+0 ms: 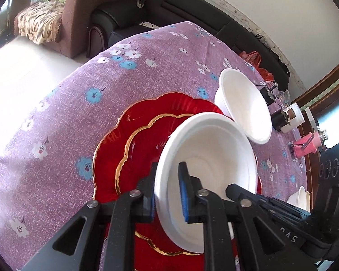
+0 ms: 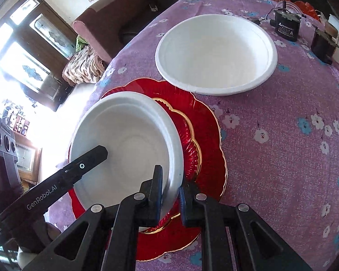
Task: Organize plates and bowls
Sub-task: 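Carry the white bowl onto the stacked red plates and release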
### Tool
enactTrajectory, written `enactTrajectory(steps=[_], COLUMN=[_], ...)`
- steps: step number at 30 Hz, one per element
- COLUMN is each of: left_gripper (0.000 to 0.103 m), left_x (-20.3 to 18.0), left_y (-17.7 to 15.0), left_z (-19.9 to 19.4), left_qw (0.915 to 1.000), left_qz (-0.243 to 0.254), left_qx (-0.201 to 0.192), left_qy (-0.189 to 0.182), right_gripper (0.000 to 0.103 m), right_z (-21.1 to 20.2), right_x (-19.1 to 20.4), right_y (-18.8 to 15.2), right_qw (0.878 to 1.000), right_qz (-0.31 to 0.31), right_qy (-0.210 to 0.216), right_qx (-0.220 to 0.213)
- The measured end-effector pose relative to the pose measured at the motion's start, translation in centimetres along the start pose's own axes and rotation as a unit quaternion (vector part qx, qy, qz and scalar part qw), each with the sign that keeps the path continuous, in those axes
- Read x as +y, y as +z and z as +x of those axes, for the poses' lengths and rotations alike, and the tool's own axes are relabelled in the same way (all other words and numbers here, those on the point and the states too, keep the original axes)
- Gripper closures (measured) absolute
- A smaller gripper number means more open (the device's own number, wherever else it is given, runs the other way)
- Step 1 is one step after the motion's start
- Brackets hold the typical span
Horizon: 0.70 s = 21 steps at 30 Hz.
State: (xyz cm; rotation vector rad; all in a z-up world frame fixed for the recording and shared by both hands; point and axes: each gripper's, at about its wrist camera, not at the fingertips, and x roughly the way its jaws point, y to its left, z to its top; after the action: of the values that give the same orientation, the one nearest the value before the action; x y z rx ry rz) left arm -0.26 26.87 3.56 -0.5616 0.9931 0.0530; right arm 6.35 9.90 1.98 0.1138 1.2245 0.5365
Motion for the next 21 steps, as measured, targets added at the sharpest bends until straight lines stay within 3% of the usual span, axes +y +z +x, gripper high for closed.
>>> enactTrajectory(steps=[2,3,6,11,14,16,21], left_gripper=[0.076,0.063,0.046,0.043,0.04,0.036,0.027], left_x=[-0.3,-0.4,-0.5,-0.8,-1.0,-1.2,-2.7], left_y=[0.1,0.1,0.1,0.2,-0.3,-0.9,-3.0], left_z=[-0.1,-0.4,-1.6,-4.0,-5.9,-7.2,-10.5], left_qw=[1.0,1.0,0.9995,0.9976,0.9953,0.9931,0.9854], left_qz=[0.001,0.003,0.007,0.014,0.018,0.023,0.038], left_qx=[-0.004,-0.009,-0.03,-0.068,-0.095,-0.115,-0.166], left_qy=[-0.004,0.0,0.0,0.008,0.005,0.002,0.012], right_gripper=[0.088,0.088,0.088,0.088,0.079,0.066,0.059], right_z=[0.3,0.5,0.8,0.7,0.7,0.1,-3.2], right_x=[0.0,0.0,0.0,0.8,0.9,0.9,1.1], right_y=[0.0,0.0,0.0,-0.1,-0.1,-0.2,-0.6], right_qw=[1.0,1.0,1.0,1.0,1.0,0.999,0.995], right_qz=[0.001,0.001,0.0,-0.008,-0.005,0.001,0.001], right_qy=[0.0,-0.001,-0.003,-0.014,-0.009,0.003,0.004], right_qx=[0.003,0.004,0.004,-0.017,-0.026,-0.038,-0.102])
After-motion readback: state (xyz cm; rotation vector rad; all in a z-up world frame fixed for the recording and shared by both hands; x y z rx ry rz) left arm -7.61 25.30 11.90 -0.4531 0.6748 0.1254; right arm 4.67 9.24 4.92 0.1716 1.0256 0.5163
